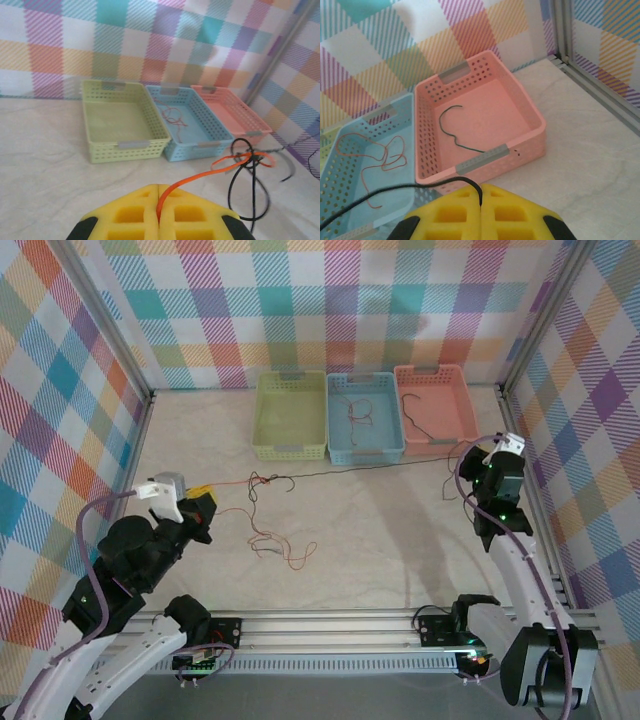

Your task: Untangle the cables

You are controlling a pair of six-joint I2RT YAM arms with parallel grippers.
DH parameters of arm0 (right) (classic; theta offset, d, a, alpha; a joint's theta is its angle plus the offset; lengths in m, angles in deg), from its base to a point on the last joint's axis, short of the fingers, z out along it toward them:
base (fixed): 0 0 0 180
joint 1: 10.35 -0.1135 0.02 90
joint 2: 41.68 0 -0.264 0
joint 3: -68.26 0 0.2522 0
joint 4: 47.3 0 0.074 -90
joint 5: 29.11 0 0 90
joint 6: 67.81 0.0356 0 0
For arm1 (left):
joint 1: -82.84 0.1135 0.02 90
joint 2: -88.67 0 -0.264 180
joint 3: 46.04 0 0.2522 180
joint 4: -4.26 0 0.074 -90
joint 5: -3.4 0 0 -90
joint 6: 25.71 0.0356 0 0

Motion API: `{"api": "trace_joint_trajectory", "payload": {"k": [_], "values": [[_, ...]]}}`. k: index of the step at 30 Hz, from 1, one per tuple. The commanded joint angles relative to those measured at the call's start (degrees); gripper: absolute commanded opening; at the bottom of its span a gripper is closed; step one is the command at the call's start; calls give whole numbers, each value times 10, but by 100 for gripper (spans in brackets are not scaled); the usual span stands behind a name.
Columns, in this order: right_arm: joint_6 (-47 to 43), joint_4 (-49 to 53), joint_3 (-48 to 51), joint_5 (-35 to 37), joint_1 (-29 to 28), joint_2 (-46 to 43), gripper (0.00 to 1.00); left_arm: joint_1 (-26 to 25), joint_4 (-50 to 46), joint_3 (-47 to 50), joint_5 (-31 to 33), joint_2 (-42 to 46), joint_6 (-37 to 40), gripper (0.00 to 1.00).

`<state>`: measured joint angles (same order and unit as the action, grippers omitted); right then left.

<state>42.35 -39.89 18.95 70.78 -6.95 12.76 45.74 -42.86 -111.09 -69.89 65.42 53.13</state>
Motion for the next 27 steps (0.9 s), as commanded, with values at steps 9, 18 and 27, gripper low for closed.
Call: {"api": "trace_joint_trajectory", "payload": {"k": [9,18,27], "values": [[40,-23,10,0,116,50,0,-4,-60,-55,105,31,-11,0],[62,-31,11,-135,122,37,0,-4,-18,-29,70,15,-21,0],[65,-35,-47,-347,91,0,0,-4,65,10,-15,-89,-33,0]]}}
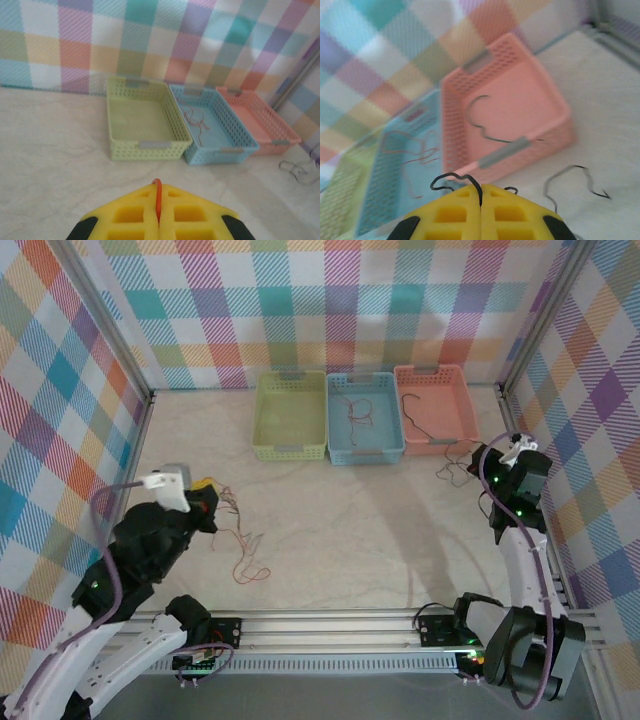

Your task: Untangle the cables

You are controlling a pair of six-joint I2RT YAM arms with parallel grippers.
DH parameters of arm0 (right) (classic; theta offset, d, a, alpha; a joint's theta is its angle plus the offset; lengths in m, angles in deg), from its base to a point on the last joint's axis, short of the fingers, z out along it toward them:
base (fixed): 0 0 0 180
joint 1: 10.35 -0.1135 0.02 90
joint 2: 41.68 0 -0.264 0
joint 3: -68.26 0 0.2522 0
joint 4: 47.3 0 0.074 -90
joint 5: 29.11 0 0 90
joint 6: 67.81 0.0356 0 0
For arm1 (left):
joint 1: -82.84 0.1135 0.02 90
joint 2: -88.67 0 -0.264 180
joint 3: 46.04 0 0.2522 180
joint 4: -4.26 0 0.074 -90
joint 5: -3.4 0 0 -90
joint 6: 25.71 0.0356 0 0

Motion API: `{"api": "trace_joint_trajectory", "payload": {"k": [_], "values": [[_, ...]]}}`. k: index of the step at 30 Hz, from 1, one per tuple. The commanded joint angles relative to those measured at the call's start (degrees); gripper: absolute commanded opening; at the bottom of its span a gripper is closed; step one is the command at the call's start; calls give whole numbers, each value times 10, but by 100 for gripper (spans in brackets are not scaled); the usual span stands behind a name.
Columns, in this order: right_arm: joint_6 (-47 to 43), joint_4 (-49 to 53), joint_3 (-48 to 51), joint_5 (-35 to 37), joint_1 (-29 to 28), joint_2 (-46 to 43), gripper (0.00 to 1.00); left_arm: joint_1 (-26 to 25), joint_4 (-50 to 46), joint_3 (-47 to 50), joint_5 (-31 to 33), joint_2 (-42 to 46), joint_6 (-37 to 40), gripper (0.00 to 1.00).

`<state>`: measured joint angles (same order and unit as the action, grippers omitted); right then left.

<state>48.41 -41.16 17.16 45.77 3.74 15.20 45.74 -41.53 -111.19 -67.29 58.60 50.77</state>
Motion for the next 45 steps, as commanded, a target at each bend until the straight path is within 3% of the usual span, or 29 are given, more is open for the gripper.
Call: {"api": "trace_joint_trajectory", "payload": {"k": [1,6,13,26,40,45], "values": [[5,-32,-31,-117,-20,-31,0,-3,60,14,-48,-31,-9,0],[23,-104,-36,-216,-44,-40,0,-3,98,23,-95,-89,-13,0],[21,-110,-48,-235,-77,-37,0,-2,122,28,-132,-131,-14,0],[24,-93,-117,-223,-139,-26,0,22,129,59,-161,-120,-15,0],[2,-108,-303,-184,-231,135,0,44,112,88,-157,-77,-19,0],[30,-116,-410,-172,-249,232,0,47,118,99,-157,-70,-25,0]]}}
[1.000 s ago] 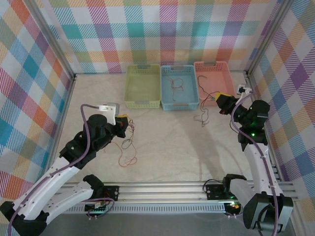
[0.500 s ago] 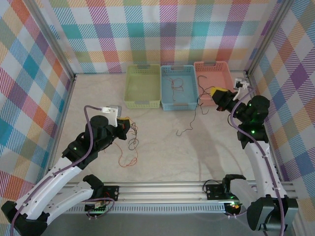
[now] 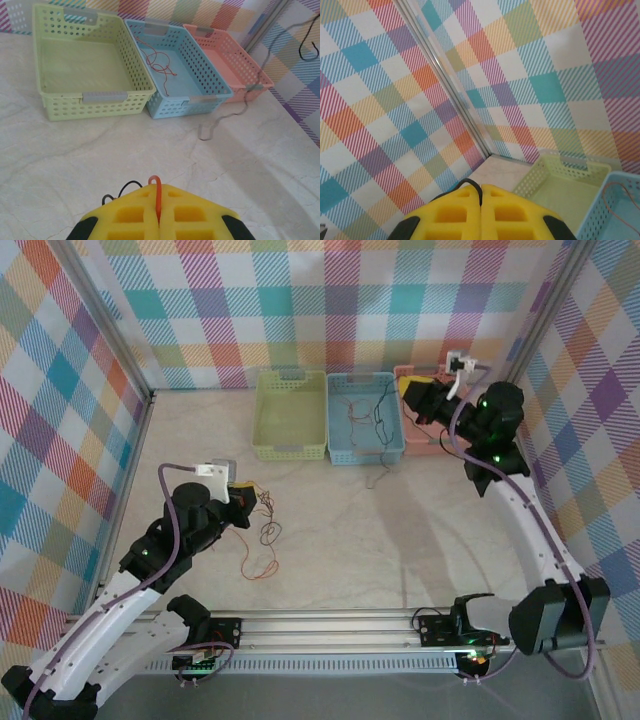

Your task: Untangle the cables

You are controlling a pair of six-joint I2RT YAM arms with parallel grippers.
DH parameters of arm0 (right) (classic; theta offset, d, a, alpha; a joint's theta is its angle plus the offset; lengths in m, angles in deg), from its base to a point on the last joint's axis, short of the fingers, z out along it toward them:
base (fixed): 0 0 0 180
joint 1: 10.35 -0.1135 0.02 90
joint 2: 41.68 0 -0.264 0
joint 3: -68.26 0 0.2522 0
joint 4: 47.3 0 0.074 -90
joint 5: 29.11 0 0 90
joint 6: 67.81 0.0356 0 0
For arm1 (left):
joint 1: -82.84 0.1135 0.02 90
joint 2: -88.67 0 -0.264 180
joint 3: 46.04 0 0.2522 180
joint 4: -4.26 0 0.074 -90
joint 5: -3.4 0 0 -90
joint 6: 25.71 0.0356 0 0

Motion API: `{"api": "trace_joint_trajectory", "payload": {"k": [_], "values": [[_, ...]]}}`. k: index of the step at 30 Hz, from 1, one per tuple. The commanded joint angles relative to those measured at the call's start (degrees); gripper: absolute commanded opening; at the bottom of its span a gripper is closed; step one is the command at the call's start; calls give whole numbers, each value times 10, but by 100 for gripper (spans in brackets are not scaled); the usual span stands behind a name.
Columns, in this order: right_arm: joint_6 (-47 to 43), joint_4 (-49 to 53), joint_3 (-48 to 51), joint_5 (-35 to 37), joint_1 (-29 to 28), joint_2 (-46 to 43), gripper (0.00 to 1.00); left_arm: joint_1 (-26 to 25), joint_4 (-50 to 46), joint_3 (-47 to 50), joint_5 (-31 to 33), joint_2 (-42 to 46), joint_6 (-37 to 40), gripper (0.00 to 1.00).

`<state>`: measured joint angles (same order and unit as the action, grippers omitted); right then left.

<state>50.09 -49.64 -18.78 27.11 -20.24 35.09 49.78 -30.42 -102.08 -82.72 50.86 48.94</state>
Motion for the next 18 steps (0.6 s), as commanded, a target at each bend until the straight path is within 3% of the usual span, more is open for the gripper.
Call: {"api": "trace_joint_trajectory", "payload": {"k": [1,4,18], "values": [[23,-44,-67,23,-13,50,0,7,9,10,-2,7,-7,0],[59,-92,-129,31,-27,117,0,8,11,16,3,7,-9,0],[173,-115,-540,26,-104,468,0,12,13,32,-3,14,-20,0]]}}
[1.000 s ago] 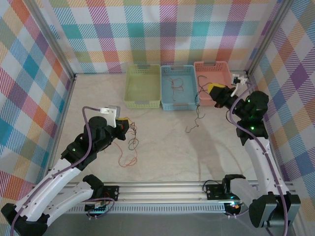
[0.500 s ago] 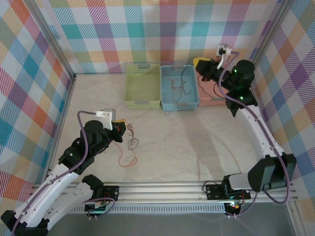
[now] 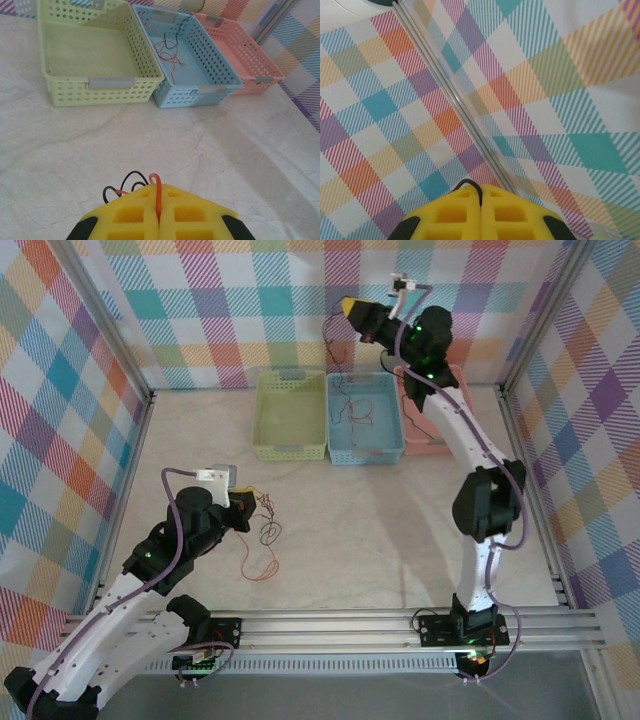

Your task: Untangle the cables

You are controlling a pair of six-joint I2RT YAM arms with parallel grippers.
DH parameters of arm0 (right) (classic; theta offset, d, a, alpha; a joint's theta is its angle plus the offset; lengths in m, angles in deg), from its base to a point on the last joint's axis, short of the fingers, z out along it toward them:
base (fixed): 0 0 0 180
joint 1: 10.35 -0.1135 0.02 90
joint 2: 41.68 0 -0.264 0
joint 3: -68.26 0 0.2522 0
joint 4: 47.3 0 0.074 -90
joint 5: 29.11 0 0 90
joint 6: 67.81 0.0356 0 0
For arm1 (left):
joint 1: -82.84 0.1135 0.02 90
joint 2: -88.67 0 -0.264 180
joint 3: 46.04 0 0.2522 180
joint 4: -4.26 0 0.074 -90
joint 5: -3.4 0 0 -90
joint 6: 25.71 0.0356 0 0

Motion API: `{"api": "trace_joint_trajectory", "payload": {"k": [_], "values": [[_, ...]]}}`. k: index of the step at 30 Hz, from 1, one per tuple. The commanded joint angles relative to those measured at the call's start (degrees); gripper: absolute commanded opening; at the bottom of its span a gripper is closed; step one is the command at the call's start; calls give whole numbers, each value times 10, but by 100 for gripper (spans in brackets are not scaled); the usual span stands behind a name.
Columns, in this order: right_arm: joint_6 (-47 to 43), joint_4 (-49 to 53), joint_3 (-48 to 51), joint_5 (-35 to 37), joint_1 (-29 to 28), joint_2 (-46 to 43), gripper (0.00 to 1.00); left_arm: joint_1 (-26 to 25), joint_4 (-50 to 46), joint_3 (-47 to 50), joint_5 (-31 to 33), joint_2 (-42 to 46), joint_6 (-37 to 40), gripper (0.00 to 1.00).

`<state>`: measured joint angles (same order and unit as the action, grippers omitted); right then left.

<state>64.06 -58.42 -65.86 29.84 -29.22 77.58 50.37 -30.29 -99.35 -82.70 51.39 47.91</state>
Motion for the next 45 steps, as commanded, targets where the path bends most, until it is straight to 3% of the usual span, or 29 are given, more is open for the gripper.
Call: {"api": "trace_joint_trajectory", "payload": {"k": [1,7,25,26,27,30,33,37,40,45], "values": [[37,-21,-99,-2,-18,67,0,7,10,4,-3,8,-10,0],[43,10,-213,2,-31,160,0,7,4,1,-6,13,-8,0],[-138,180,-116,61,-75,237,0,8,-16,-18,-50,25,-16,0],[-141,190,-121,54,-75,242,5,8,-18,-17,-50,30,-17,0],[-147,212,-130,48,-75,251,18,8,-20,-16,-50,34,-18,0],[-180,286,-158,48,-78,255,44,8,-24,-17,-56,36,-21,0],[-227,347,-152,74,-78,221,52,8,-20,-21,-77,28,-23,0],[-296,382,-90,88,-77,130,52,8,-14,-34,-122,7,-21,0],[-327,341,40,69,-77,18,51,8,13,-35,-163,-2,-16,0],[-350,169,361,18,-78,-211,51,8,74,-47,-220,-32,-16,0]]}}
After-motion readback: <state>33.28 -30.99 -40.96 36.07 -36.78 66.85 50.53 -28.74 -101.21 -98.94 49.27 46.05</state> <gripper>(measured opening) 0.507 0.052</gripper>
